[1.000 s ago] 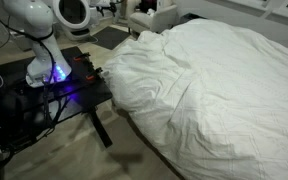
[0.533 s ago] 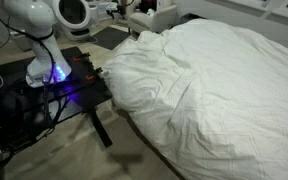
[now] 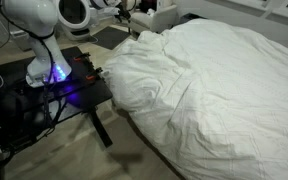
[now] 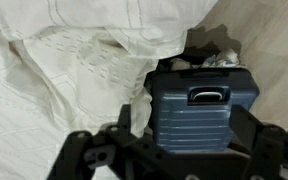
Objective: Make the bed
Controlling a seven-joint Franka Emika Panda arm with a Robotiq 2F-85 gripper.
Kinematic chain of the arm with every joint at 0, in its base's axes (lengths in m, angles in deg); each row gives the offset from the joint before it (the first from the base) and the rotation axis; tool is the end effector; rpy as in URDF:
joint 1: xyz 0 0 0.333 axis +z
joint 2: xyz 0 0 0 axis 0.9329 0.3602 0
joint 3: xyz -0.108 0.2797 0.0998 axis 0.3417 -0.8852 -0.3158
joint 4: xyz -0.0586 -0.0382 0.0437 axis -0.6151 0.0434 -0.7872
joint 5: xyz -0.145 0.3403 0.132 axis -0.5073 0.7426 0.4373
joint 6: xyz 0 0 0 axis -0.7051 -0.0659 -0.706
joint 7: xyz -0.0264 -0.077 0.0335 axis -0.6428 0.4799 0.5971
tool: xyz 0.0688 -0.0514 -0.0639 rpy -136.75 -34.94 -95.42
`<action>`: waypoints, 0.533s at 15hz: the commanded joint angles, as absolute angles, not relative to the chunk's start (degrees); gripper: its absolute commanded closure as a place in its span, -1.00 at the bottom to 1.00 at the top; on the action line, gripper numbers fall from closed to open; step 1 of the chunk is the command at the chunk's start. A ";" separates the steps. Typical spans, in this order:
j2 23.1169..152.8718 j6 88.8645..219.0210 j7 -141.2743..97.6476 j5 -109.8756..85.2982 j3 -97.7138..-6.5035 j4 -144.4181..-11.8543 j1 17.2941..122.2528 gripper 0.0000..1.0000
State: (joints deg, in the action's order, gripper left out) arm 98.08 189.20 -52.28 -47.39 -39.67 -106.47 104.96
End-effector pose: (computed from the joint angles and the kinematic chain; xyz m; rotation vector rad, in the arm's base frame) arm 0.5515 0.2467 0.2329 2.8385 0.6053 0.7109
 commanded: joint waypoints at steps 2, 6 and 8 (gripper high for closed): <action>105.07 183.36 -60.93 -47.59 -34.99 -100.17 110.39 -1.00; 107.61 175.68 -66.83 -44.84 -34.55 -97.39 110.17 -1.00; 108.34 171.23 -70.31 -43.74 -35.17 -95.91 108.90 -1.00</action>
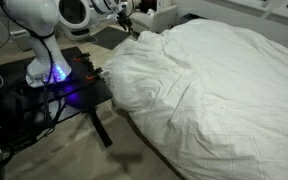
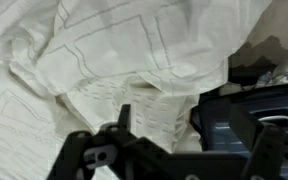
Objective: Make the bed
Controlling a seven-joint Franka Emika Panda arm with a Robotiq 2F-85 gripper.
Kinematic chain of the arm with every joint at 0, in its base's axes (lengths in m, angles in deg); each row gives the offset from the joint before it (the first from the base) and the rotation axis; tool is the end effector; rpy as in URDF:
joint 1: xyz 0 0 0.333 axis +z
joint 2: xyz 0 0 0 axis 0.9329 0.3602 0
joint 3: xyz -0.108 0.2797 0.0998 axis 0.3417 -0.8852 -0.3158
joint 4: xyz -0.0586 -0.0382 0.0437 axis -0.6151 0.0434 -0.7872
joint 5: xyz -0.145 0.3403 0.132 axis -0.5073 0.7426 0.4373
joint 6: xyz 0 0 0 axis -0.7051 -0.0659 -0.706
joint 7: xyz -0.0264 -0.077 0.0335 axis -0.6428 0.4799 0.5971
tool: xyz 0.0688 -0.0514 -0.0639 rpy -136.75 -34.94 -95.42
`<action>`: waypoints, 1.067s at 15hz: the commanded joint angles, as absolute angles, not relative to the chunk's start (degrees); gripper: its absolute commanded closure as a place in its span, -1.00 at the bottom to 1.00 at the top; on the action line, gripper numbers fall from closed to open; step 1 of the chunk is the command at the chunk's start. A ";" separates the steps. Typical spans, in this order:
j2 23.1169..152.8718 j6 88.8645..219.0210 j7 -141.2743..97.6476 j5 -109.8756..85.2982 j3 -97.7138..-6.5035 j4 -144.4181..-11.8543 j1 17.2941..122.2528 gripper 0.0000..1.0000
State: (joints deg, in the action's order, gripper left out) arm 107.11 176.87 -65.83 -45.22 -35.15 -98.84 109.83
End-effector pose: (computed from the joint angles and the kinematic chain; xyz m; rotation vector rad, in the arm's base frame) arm 0.5738 0.2421 0.1789 2.7591 0.2089 0.5437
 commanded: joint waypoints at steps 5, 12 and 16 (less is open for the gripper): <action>110.52 171.35 -74.20 -44.92 -37.28 -93.38 104.46 -1.00; 116.79 177.44 -73.50 -47.07 -37.72 -89.96 102.15 -1.00; 120.74 179.45 -72.89 -46.61 -36.56 -88.32 102.23 -1.00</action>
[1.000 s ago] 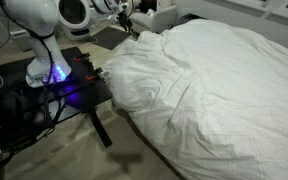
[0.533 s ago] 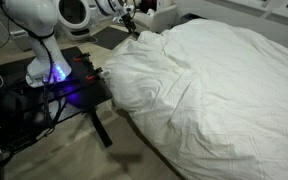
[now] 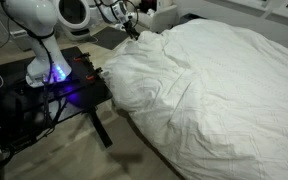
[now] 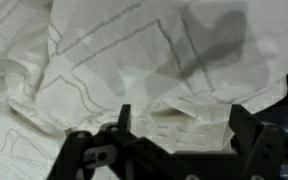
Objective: Make the bed
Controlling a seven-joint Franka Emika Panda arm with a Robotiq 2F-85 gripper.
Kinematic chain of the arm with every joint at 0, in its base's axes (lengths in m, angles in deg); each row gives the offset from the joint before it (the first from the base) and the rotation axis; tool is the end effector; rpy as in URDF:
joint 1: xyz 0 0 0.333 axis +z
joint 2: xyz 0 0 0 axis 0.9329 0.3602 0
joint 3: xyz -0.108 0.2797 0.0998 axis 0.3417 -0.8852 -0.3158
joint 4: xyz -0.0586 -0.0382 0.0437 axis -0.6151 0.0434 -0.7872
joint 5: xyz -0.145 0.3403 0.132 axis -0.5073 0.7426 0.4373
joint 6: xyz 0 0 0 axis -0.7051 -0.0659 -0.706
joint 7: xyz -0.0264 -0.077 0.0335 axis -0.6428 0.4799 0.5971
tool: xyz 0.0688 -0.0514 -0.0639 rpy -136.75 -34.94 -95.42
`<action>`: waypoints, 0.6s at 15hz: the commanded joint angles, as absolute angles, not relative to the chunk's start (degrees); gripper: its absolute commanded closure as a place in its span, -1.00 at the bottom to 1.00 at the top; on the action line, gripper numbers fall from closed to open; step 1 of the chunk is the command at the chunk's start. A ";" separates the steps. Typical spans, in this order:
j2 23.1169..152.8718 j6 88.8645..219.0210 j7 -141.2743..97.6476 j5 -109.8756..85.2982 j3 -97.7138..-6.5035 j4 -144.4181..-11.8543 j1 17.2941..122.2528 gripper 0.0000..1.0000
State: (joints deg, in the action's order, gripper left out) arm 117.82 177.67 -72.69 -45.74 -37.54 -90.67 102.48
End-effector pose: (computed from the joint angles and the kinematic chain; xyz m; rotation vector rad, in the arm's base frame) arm 0.6101 0.2006 0.1129 2.7528 -0.0113 0.5148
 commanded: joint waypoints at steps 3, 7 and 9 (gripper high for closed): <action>123.55 180.43 -73.26 -46.56 -34.65 -86.99 103.15 -1.00; 125.84 178.79 -73.92 -44.53 -33.44 -85.19 103.17 -1.00; 126.10 176.77 -73.19 -41.86 -34.22 -84.74 102.29 -1.00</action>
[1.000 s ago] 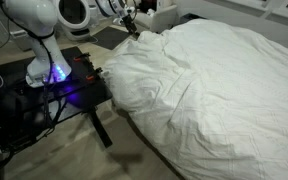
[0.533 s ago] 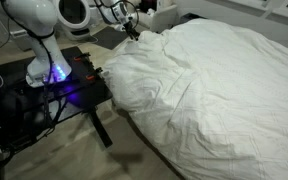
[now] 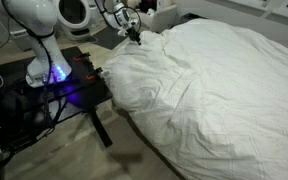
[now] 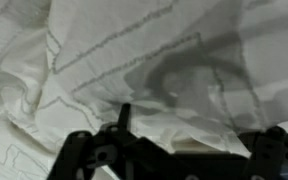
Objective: Make the bed
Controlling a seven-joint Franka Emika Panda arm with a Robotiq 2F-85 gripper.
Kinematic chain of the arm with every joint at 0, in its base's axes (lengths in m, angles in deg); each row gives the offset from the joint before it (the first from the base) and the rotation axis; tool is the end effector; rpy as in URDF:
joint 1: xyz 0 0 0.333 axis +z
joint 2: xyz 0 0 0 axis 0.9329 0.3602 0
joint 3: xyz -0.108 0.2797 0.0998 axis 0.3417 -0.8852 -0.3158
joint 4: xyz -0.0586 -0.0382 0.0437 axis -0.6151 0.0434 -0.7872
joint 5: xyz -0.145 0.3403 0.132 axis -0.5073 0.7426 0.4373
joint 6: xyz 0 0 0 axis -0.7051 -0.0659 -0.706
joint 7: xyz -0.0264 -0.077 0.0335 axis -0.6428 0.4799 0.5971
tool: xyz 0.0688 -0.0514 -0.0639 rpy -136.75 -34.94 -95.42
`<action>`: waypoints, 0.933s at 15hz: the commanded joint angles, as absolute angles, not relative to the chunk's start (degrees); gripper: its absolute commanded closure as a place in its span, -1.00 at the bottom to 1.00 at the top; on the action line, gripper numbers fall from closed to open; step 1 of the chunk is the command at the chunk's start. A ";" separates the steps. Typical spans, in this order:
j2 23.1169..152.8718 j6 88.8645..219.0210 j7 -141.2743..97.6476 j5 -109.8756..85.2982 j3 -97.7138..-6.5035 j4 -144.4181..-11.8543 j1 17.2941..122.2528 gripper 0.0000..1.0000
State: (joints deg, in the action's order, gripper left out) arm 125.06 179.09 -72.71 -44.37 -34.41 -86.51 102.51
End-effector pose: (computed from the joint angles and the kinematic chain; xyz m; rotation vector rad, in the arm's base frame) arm 0.6228 0.1725 0.0696 2.7019 -0.0304 0.4977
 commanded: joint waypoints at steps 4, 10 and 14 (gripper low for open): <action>126.65 175.15 -72.14 -37.29 -34.46 -84.48 102.08 -1.00; 127.41 174.07 -71.91 -34.46 -34.54 -84.34 101.71 -0.47; 126.81 173.90 -72.24 -33.54 -34.14 -84.31 102.15 0.15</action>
